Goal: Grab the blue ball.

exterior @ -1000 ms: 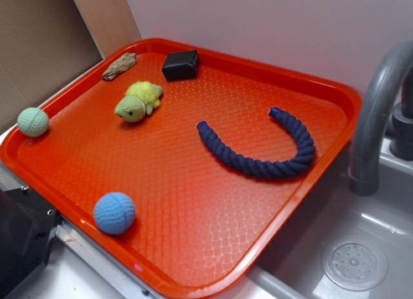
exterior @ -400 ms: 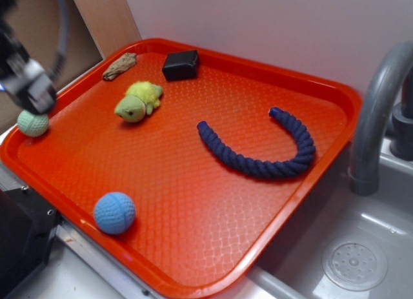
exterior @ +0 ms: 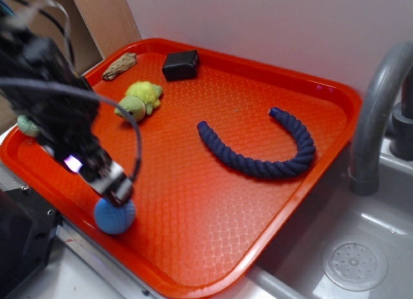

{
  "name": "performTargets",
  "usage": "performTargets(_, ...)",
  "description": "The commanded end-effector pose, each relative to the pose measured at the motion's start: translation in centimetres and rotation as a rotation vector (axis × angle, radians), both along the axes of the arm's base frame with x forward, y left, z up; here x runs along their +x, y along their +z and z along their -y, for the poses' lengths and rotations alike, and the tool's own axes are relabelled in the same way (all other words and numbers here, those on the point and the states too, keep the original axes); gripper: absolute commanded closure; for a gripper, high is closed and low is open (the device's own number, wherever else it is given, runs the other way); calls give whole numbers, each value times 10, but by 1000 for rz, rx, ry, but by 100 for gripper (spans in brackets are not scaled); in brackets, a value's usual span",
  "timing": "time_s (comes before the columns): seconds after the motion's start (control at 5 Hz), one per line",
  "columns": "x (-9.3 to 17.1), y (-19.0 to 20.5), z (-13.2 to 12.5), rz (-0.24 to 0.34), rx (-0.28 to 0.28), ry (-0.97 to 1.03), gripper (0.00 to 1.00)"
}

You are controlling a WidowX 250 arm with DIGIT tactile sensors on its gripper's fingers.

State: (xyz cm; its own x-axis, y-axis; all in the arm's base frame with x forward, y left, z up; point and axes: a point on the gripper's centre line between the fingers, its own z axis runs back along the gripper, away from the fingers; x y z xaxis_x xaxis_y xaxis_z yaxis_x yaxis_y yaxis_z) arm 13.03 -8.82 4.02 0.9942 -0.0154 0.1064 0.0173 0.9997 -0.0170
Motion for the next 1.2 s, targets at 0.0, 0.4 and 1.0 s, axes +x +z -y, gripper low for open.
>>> performTargets(0.0, 1, -38, 47, -32, -197, -11, 76)
performTargets(0.4, -11, -11, 55, -60, -153, -74, 100)
performTargets(1.0, 2, 116, -37, 6, 7, 39, 100)
